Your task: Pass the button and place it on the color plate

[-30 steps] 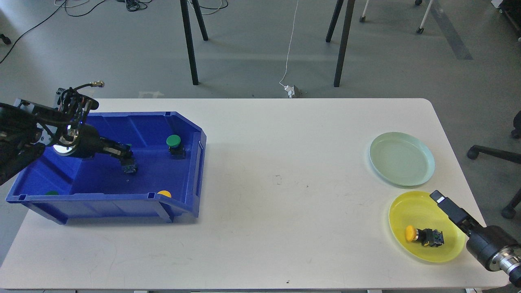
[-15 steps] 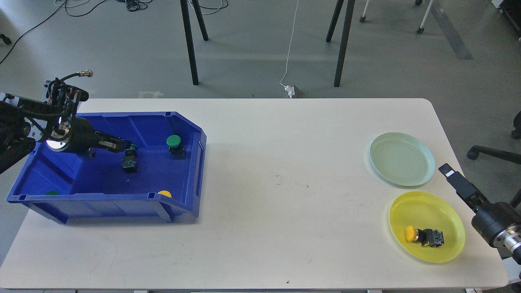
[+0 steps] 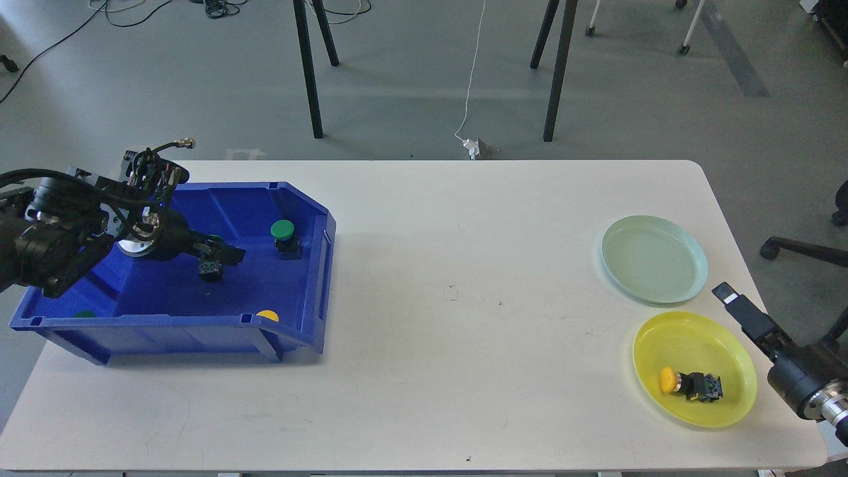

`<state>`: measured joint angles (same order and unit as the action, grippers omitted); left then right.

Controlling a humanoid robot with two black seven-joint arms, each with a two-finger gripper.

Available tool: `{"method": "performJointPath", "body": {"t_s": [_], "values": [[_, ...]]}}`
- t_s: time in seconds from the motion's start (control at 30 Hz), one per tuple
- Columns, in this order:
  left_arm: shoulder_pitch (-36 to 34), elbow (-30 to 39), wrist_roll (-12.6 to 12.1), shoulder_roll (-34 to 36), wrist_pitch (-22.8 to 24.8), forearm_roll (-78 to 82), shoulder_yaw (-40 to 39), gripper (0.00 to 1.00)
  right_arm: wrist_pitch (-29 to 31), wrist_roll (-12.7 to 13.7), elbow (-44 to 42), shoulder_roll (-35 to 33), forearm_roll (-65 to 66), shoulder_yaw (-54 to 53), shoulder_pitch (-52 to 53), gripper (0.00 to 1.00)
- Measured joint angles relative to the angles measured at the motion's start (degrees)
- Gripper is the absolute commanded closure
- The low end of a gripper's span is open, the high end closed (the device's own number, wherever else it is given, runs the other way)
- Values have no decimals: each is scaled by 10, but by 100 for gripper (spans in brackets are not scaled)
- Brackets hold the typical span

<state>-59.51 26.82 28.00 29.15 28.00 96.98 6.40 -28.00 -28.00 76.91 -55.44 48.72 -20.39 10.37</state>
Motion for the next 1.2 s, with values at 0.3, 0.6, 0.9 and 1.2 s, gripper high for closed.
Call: {"method": "performJointPath", "body": {"t_s": [0.3,0.6,0.9,1.2], "values": [[-1,-43,0,-27,0,-3,2,1,0,0,0,5,0,2,-3,4],[12,-83,0,-54,0,-3,5,1,0,0,3,5,-2,-6,-7,4],[16,-107,0,-58,0,-1,6,1,0,0,106,-10,-165,-124,-5,3],[28,-120,0,-60,0,-4,25,2,201,0,154,7,-356,-292,-6,3]]}}
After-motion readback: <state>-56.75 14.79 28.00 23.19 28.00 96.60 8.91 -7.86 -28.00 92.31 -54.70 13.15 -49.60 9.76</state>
